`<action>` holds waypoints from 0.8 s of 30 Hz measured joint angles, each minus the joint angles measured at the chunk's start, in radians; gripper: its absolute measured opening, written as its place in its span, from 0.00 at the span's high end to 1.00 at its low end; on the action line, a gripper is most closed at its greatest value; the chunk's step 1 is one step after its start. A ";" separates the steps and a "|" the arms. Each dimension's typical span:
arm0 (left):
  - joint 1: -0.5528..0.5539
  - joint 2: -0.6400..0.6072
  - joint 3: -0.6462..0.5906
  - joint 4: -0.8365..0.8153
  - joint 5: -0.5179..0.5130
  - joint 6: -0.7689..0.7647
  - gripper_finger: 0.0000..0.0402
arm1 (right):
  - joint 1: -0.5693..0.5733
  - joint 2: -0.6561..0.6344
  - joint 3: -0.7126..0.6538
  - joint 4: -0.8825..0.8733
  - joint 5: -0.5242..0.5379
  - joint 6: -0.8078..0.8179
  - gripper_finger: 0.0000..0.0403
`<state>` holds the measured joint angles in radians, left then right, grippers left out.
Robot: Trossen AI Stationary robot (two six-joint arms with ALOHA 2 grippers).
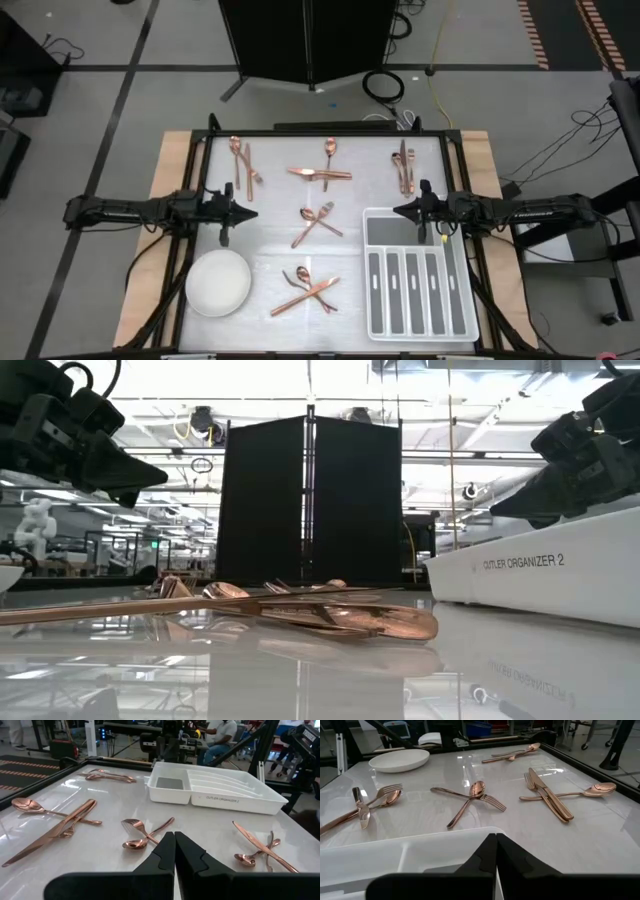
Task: Sort silverware
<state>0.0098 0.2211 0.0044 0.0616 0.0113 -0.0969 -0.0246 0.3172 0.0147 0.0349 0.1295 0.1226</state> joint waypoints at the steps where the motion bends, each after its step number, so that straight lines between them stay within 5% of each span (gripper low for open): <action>1: 0.000 0.000 0.000 0.000 0.000 0.000 1.00 | 0.000 0.000 0.000 0.000 0.000 0.000 1.00; 13: 0.001 0.000 0.000 0.001 -0.013 0.000 1.00 | 0.000 0.000 0.000 0.011 0.000 0.093 1.00; 16: 0.016 0.000 0.000 0.034 -0.336 0.001 1.00 | 0.000 0.001 -0.001 0.074 0.000 0.164 1.00; 19: 0.024 -0.001 0.000 0.037 -0.547 0.007 1.00 | 0.000 0.000 -0.001 0.132 0.000 0.211 1.00; 24: 0.025 -0.001 0.000 0.037 -0.642 0.006 1.00 | -0.002 0.001 -0.001 0.185 0.004 0.255 1.00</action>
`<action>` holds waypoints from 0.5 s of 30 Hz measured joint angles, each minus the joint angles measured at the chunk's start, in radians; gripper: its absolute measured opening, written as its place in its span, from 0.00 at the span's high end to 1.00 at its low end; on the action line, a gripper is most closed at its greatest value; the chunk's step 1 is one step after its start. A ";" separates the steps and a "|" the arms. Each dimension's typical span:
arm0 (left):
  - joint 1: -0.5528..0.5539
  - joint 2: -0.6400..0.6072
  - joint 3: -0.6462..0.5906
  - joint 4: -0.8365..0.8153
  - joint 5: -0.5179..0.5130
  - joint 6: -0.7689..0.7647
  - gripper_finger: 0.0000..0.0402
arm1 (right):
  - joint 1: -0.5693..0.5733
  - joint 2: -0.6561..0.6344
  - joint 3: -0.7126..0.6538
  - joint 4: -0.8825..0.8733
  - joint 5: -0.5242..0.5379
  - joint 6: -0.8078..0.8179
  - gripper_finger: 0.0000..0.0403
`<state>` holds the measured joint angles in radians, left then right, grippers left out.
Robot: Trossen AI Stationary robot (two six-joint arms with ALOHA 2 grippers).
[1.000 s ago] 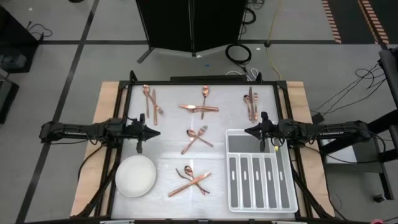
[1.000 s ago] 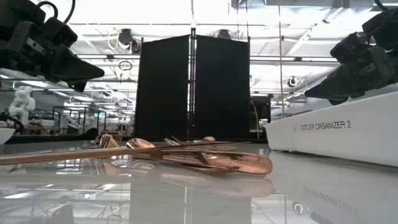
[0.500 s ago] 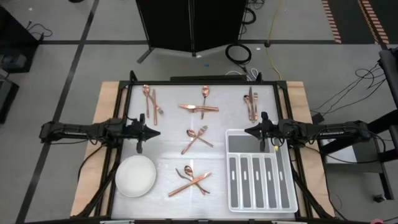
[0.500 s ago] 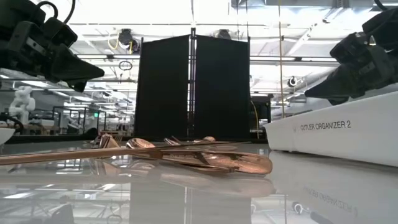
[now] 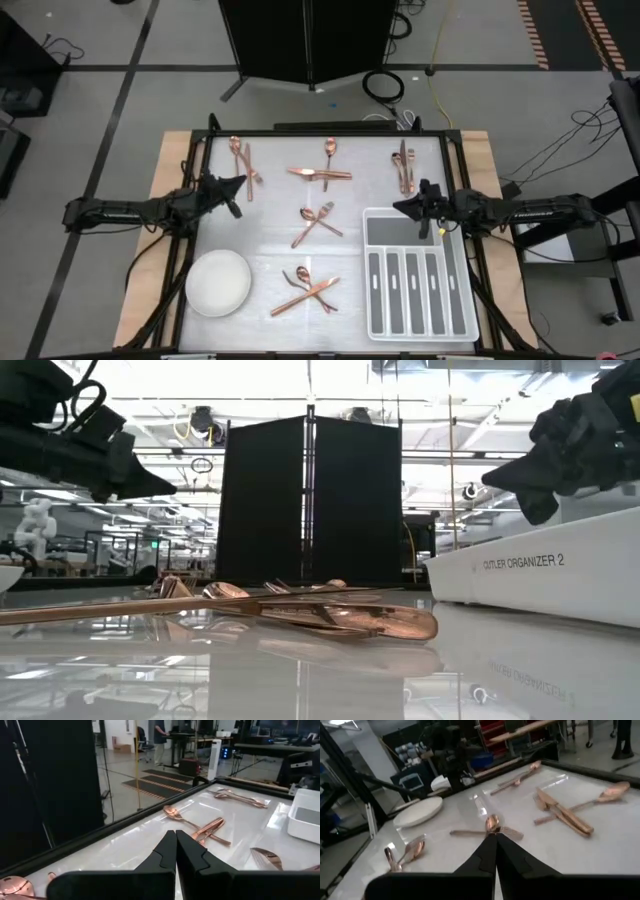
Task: Sort silverware
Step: Put the brown knife in the white silverware organizer
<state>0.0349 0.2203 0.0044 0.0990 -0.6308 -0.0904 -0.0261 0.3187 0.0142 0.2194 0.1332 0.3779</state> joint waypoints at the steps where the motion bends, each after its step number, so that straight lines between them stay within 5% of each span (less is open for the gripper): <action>1: 0.000 0.000 0.000 -0.001 0.002 -0.002 1.00 | 0.000 0.000 0.000 0.003 0.001 -0.004 1.00; 9: 0.000 0.003 0.000 0.047 0.099 -0.113 1.00 | -0.001 0.034 0.026 0.002 0.150 0.026 0.94; 15: 0.000 0.004 0.000 0.121 0.151 -0.227 1.00 | -0.004 0.161 0.202 -0.065 0.203 -0.037 0.81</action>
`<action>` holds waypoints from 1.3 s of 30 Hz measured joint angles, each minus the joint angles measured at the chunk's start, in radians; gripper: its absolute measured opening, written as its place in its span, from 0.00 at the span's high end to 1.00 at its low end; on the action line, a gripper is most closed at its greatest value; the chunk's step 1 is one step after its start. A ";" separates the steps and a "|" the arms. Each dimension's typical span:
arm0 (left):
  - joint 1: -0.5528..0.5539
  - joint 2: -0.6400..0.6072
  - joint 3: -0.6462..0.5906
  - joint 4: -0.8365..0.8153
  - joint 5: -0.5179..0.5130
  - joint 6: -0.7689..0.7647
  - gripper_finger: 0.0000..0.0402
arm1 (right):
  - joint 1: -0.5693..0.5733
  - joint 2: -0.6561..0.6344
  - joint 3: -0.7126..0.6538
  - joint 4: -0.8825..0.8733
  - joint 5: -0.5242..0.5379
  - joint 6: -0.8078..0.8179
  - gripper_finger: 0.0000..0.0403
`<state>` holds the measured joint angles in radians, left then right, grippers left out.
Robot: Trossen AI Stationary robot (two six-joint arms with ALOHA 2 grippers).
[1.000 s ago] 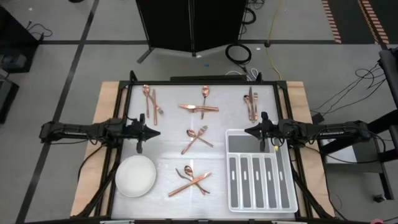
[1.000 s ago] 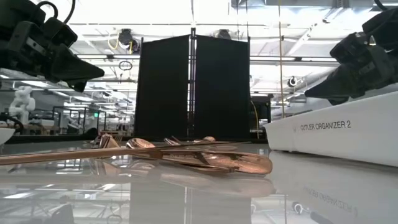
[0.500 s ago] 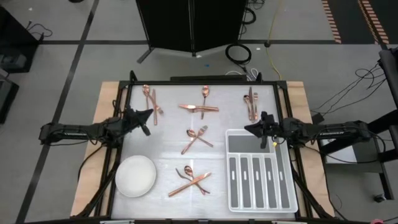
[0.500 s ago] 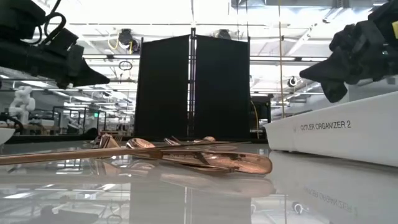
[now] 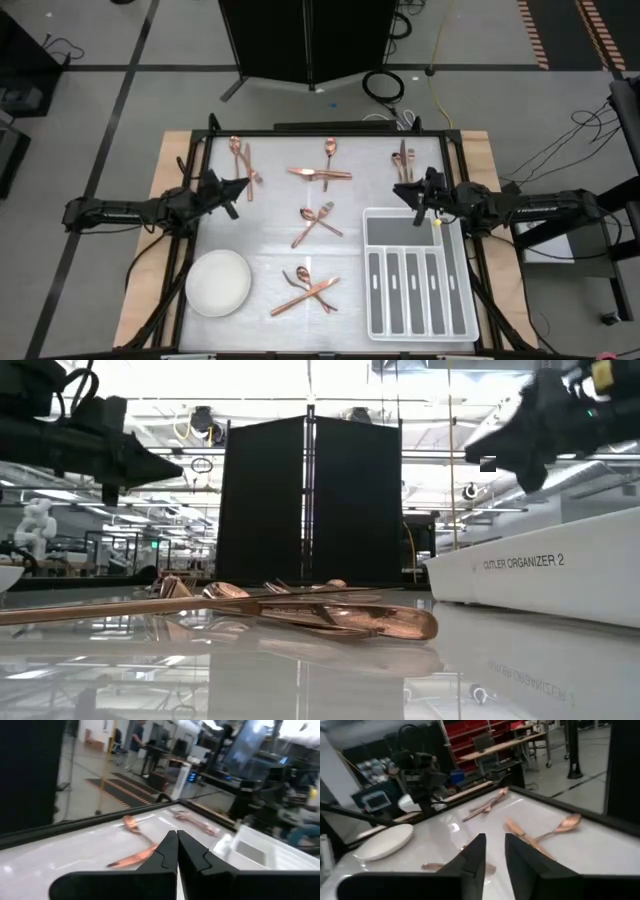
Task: Sort silverware
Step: Put the brown knife in the white silverware organizer
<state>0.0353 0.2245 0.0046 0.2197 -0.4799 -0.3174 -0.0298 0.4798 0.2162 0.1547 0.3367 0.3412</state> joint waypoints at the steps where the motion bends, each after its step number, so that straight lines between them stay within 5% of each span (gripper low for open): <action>1: 0.000 0.000 0.001 0.009 0.036 0.008 1.00 | -0.005 0.031 0.036 -0.028 0.005 -0.012 0.80; 6: 0.000 0.034 0.094 -0.064 0.245 0.043 1.00 | -0.051 0.221 0.218 -0.128 0.005 -0.076 0.76; 13: -0.022 0.189 0.310 -0.391 0.248 0.065 1.00 | -0.099 0.539 0.473 -0.196 -0.088 -0.159 0.76; 28: -0.200 0.451 0.487 -0.500 0.101 0.083 1.00 | -0.062 1.052 1.000 -0.606 -0.213 -0.292 0.76; 33: -0.235 0.478 0.519 -0.496 0.055 0.148 1.00 | -0.008 1.149 1.066 -0.642 -0.219 -0.500 0.75; 39: -0.234 0.512 0.501 -0.497 0.083 0.167 0.91 | 0.070 1.257 1.070 -0.581 -0.372 -0.647 0.71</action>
<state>-0.1989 0.7369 0.5060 -0.2773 -0.3968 -0.1505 0.0403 1.7364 1.2858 -0.4260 -0.0352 -0.3053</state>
